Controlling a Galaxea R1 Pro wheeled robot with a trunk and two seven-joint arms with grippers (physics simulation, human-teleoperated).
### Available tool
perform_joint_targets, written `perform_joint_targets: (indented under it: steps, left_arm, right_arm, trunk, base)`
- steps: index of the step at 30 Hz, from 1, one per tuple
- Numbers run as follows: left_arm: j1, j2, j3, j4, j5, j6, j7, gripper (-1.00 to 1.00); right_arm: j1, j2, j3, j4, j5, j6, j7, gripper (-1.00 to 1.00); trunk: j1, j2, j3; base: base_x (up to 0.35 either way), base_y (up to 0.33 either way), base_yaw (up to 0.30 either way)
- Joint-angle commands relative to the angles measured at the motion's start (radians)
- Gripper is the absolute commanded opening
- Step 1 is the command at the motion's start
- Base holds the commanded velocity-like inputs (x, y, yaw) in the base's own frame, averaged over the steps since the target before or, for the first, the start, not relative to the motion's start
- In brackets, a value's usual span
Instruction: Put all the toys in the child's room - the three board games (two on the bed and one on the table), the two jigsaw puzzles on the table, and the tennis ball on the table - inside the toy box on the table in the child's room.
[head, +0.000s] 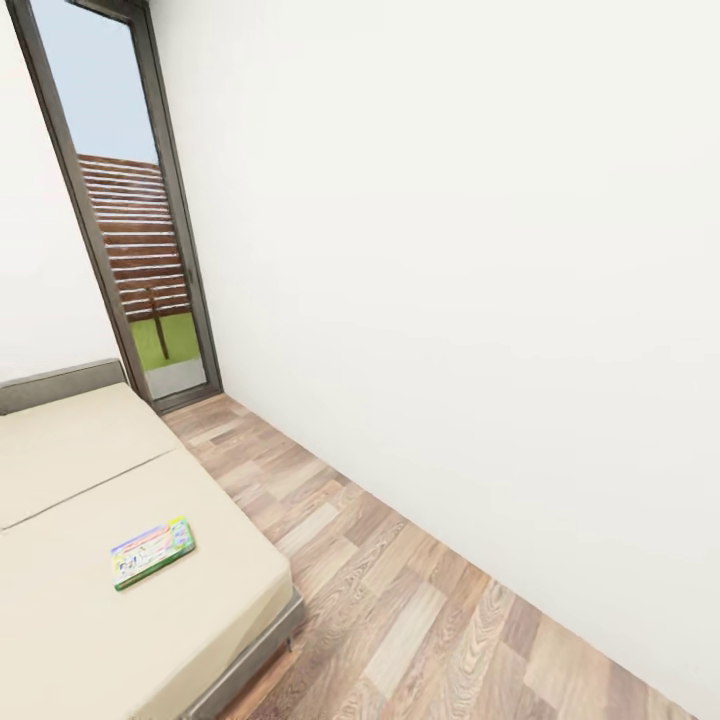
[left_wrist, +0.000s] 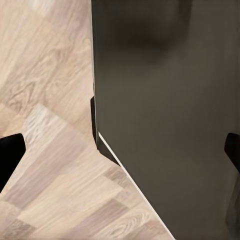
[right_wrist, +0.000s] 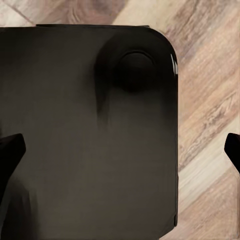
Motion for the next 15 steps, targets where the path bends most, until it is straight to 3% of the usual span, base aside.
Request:
perform_joint_targets:
  steps: [1,15]
  left_arm:
    - [0.000,0.000,0.000,-0.001,0.001,-0.001,-0.001,1.00]
    - [0.000,0.000,0.001,-0.001,0.001,-0.001,-0.001,1.00]
  right_arm:
    - [0.001,0.000,0.002,-0.002,-0.006,-0.003,-0.002,1.00]
    - [0.001,0.002,0.003,-0.002,-0.004,-0.010,-0.002,1.00]
  trunk:
    - [0.000,0.000,-0.001]
    - [0.000,0.000,-0.001]
  base:
    - [0.000,0.000,0.279]
    - [0.000,0.000,0.279]
